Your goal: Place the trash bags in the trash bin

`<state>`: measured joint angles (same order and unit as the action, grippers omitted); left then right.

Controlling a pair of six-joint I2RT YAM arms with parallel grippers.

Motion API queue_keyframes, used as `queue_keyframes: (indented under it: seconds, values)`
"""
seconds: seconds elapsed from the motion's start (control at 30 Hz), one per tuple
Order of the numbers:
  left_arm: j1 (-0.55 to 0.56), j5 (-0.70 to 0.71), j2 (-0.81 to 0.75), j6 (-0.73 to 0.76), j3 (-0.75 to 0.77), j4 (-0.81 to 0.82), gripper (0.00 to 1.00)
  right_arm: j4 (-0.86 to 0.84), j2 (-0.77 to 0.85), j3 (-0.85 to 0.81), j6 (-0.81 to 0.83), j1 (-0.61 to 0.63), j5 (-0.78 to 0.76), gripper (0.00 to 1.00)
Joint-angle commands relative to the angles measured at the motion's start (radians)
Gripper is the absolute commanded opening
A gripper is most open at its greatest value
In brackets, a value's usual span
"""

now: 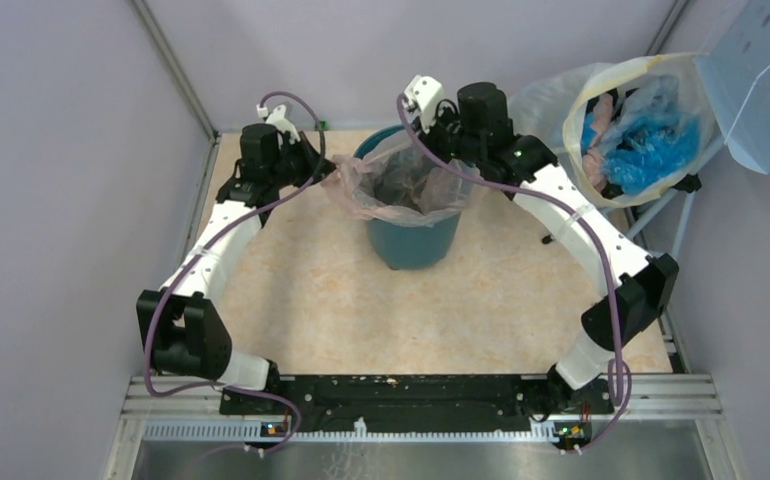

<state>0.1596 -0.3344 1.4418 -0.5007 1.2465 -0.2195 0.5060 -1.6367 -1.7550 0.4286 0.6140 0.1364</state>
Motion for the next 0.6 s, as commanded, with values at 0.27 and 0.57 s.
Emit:
queue_keyframes:
  seconds: [0.27,0.57]
  values:
    - [-0.044,-0.041,0.123,-0.018,0.105,0.007,0.0,-0.023,-0.165,-0.233,-0.417,-0.182,0.158,0.0]
    - [-0.069,-0.109,0.207,-0.03,0.14,0.03,0.0,0.175,-0.388,-0.544,-0.605,-0.26,0.265,0.0]
